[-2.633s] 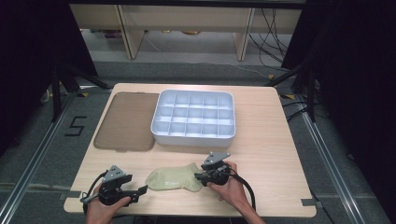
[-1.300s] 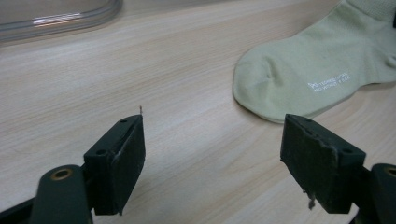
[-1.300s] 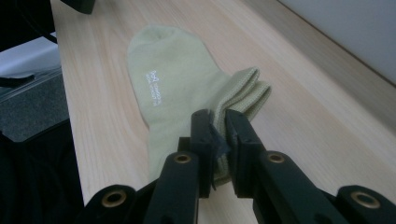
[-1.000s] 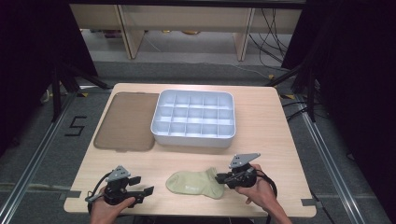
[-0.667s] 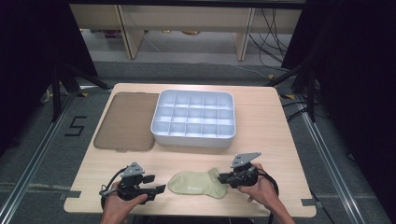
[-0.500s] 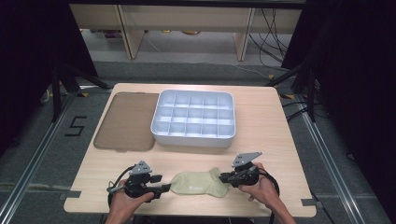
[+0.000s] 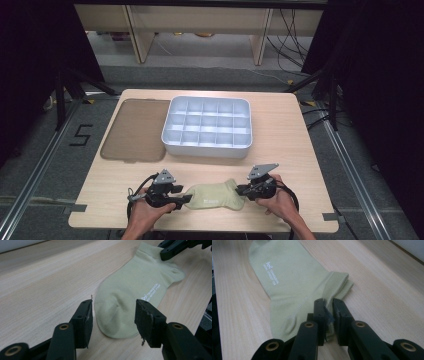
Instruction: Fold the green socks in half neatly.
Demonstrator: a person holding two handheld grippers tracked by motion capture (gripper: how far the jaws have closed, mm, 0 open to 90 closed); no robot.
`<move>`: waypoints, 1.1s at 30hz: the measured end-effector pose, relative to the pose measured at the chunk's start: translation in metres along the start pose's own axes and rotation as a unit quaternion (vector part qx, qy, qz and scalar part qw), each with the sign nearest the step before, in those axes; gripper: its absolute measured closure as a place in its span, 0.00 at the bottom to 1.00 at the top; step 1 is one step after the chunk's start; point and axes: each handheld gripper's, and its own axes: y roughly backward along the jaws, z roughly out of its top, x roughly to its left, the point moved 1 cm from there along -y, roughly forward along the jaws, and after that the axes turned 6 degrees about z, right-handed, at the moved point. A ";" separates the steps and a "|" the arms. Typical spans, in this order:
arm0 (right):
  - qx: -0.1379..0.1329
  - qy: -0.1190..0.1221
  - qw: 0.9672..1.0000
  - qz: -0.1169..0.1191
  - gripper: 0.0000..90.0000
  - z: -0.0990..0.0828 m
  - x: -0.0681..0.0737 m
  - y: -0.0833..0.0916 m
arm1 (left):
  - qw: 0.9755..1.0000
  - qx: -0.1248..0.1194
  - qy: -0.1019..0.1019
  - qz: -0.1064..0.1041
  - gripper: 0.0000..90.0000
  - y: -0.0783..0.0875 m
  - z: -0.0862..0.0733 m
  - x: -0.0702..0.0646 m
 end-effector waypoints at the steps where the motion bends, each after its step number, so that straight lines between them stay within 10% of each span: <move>1: 0.001 0.000 1.000 0.000 0.91 0.000 0.000 0.000 | 1.000 0.001 -0.004 -0.003 0.56 0.000 0.001 0.000; 22: 0.003 0.001 1.000 0.000 0.90 0.000 0.002 0.000 | 0.998 0.054 -0.021 0.030 0.69 -0.011 -0.002 -0.006; 33: 0.001 -0.001 1.000 -0.006 0.89 0.000 0.002 0.000 | 0.999 0.031 -0.031 0.027 0.92 -0.008 0.001 -0.012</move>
